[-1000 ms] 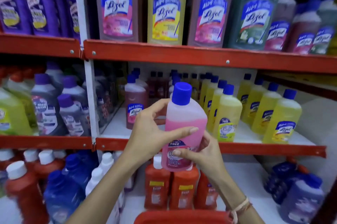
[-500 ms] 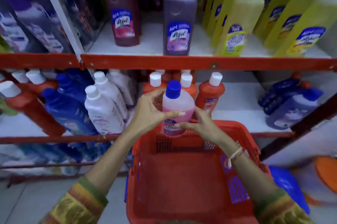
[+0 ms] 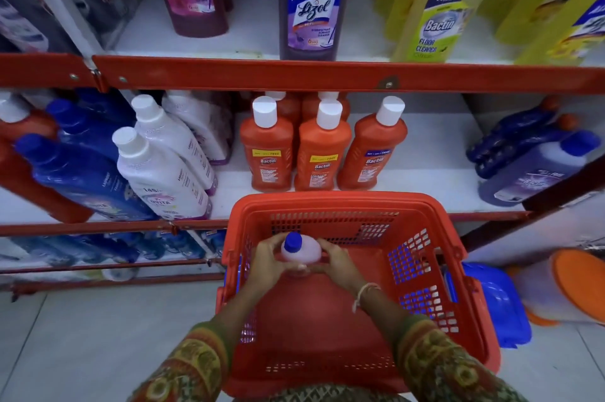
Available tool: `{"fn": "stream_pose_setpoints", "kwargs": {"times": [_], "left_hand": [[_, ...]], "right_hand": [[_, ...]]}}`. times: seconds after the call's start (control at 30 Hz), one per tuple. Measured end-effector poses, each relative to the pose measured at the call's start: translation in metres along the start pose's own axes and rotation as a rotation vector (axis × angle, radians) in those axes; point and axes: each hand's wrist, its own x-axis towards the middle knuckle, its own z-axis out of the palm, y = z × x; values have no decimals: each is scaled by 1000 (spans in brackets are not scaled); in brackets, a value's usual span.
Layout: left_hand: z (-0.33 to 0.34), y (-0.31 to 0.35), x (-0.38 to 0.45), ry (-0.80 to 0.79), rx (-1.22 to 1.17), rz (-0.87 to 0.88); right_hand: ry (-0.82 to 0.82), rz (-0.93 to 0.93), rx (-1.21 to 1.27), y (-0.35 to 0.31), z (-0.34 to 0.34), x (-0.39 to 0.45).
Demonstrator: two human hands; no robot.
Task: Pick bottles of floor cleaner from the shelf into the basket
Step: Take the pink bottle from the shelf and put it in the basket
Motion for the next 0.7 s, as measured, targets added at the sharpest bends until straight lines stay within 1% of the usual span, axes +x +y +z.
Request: {"fn": "stream_pose_setpoints", "kwargs": {"times": [0.2, 0.43, 0.5, 0.6, 0.7], "left_hand": [[12, -32, -3, 69, 31, -111], [10, -32, -4, 99, 107, -118], [5, -29, -5, 74, 163, -105], [-3, -19, -5, -7, 247, -64], [-17, 6, -9, -35, 280, 33]], "right_hand": [[-6, 74, -83, 13, 22, 9], [-23, 53, -147, 11, 26, 13], [-52, 17, -197, 6, 21, 12], [-91, -48, -205, -6, 4, 8], [-102, -121, -171, -30, -26, 1]]}}
